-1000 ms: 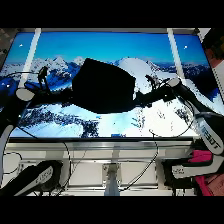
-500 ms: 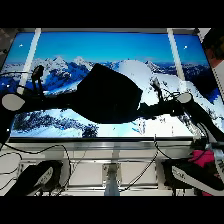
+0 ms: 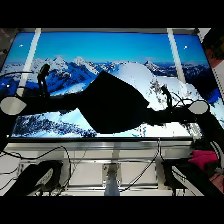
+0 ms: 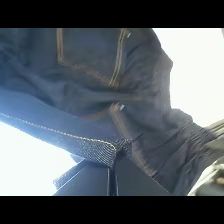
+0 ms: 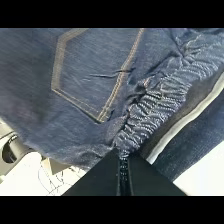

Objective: Fold the clothes and pants, and hang the long-sleeved shirts on hangers.

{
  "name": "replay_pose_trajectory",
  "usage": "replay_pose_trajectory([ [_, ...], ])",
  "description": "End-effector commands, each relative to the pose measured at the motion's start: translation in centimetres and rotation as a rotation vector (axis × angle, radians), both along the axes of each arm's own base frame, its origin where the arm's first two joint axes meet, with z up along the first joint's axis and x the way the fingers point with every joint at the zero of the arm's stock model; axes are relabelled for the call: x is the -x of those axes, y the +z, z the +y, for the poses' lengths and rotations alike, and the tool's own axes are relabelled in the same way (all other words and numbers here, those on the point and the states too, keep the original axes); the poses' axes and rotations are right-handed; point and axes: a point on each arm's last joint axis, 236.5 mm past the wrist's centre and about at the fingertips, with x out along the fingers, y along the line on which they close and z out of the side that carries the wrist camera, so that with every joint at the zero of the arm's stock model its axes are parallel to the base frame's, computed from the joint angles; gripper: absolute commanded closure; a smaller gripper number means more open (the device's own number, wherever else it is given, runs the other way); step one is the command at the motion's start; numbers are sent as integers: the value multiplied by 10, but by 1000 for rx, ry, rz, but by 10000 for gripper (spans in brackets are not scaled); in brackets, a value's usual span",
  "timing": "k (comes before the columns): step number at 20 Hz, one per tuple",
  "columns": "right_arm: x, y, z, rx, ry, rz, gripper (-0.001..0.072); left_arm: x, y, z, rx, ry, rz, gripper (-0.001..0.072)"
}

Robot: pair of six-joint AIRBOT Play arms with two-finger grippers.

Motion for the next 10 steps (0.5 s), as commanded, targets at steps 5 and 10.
replay_pose_trajectory([
  [5, -87, 8, -45, 25, -414, -141, 694, -85, 20, -6, 44, 104, -85, 703],
  [10, -141, -15, -84, 9, -731, -86, 693, -147, -43, -34, 58, 133, 12, 702],
])
